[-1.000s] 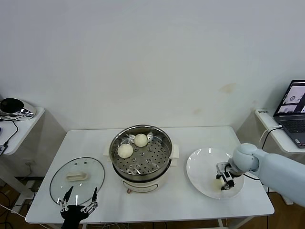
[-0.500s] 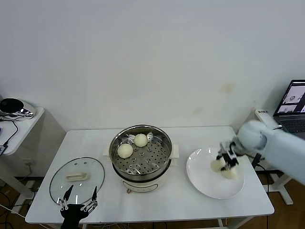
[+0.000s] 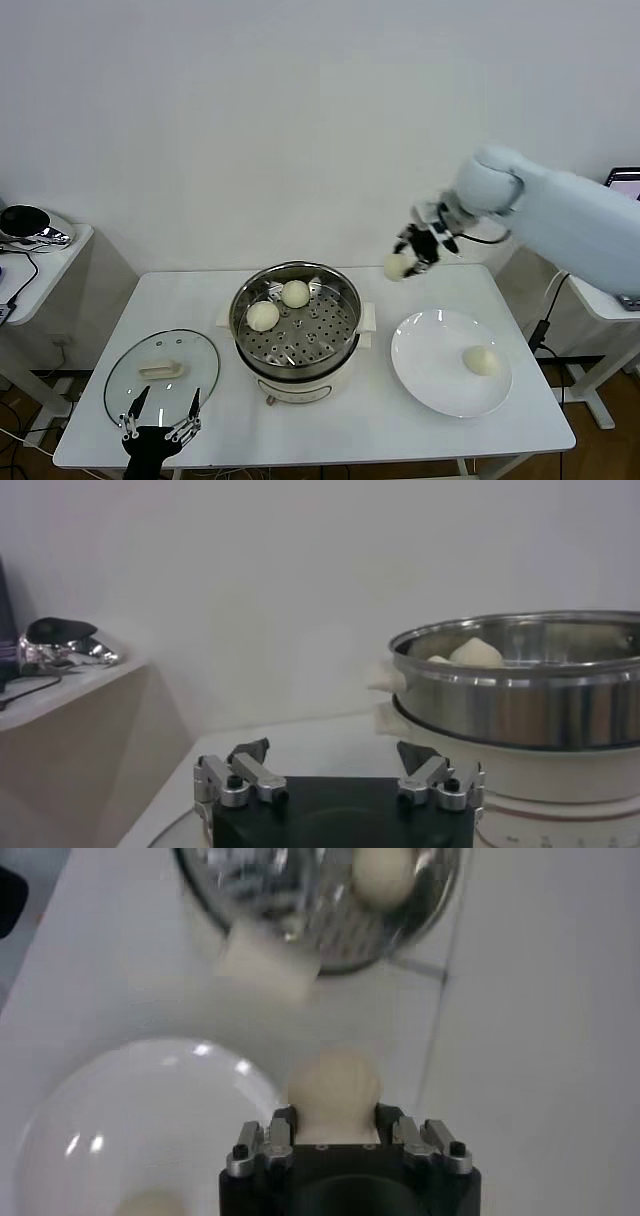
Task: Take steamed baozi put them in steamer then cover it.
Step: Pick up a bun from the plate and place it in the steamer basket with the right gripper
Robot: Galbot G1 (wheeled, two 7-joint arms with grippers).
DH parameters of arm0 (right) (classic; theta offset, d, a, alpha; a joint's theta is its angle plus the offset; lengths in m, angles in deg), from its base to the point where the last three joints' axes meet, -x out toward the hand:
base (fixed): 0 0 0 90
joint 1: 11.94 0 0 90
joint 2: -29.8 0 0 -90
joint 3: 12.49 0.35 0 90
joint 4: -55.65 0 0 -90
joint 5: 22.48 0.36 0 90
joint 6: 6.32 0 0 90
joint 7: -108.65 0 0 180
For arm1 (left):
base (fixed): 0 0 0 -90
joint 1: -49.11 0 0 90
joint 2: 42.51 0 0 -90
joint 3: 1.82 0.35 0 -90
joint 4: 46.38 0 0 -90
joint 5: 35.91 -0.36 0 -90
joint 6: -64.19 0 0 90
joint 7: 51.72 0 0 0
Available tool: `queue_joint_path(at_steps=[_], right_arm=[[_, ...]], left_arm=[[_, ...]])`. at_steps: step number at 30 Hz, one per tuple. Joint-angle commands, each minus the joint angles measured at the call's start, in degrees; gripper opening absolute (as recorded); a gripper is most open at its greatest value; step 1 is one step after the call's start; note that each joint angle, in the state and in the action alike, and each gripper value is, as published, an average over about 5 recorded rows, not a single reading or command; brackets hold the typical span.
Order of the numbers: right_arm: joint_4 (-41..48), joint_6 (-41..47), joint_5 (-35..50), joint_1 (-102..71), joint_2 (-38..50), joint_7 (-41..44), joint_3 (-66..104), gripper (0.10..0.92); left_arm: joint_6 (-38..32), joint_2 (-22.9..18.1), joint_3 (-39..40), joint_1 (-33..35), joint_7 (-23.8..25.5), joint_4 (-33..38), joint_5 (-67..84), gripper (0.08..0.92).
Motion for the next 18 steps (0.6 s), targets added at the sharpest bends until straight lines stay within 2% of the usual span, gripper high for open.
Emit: queue_joint_path(at_steps=[1,12,18], right_arm=[[2.04,-11.62,4.23,4.67,-18.51,-0.28,-5.89,0.526],[4.17,-24.16,-12.12,0.24,-25.49,-1.41,-12.0,0.543],[3.79,-28.26,-15.34,-1.48,-26.61,-2.09,-12.87,0.543]], left_arm=[[0.07,-0.12,-0.17,-0.2,-0.04,0.02,0.19,0.823],[0.23,-0.78,-0.44,-0.3,-0.02,0.53,0.34,0.823],[0.2,-1.04,-0.36,-0.6,-0.03,0.25,0.42,0.823]])
